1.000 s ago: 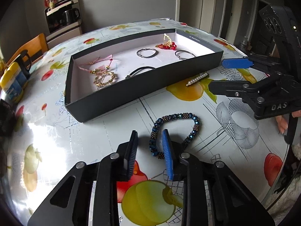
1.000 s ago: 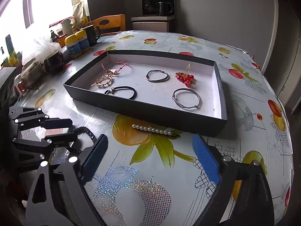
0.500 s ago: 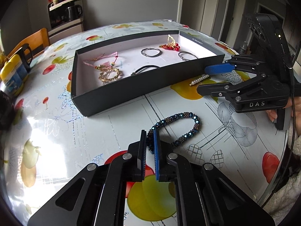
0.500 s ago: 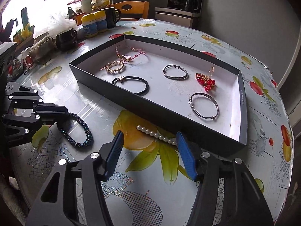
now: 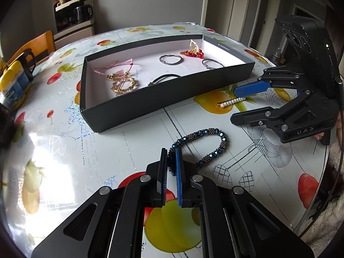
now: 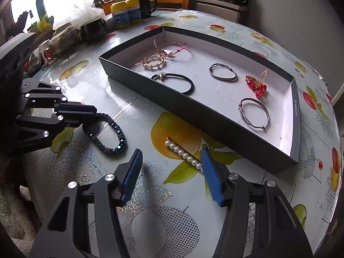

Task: Organize jewelry
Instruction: 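Grasp the pearl hair pin with the right tool while the left tool holds the bracelet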

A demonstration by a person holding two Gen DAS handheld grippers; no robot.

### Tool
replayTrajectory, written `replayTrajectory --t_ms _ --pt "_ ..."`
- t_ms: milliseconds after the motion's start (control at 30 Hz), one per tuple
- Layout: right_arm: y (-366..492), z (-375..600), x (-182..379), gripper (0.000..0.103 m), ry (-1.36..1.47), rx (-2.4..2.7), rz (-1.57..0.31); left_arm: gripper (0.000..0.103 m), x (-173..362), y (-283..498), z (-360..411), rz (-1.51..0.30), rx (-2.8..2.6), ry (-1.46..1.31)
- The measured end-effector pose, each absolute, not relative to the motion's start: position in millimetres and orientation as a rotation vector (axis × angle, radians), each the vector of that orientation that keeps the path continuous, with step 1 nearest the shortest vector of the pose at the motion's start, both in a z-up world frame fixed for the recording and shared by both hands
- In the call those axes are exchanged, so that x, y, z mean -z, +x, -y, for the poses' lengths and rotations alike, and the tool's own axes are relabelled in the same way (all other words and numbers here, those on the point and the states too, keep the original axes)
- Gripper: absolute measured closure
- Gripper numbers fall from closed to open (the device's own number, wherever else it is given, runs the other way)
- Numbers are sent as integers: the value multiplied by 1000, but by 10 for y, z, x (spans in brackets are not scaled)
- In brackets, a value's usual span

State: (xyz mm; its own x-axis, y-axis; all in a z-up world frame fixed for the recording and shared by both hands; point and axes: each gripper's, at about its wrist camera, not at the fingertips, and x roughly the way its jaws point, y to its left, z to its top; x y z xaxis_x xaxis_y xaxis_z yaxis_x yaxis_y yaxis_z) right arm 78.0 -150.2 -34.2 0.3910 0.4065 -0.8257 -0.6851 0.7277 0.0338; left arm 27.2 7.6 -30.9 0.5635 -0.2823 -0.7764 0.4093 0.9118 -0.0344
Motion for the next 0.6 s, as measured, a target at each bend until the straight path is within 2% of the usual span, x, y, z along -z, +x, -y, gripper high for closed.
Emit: replayTrajectory --t_ms 67,200,267,400,467,600 --pt "777 1521 346 63 -351 -697 -929 96 309 269 -68 -883 416 161" --pt "757 1537 353 77 -388 -671 -908 96 310 247 -42 -879 423 195" --pt "742 1547 350 92 -398 -660 -906 96 308 231 -39 -881 430 204" --pt "671 1574 346 97 -393 -644 -897 96 308 216 -43 -876 430 205" --pt "658 1622 319 103 -349 -632 -889 96 294 221 -54 -873 432 189" --pt "629 1692 289 103 -305 -623 -883 96 214 210 -82 -848 434 173"
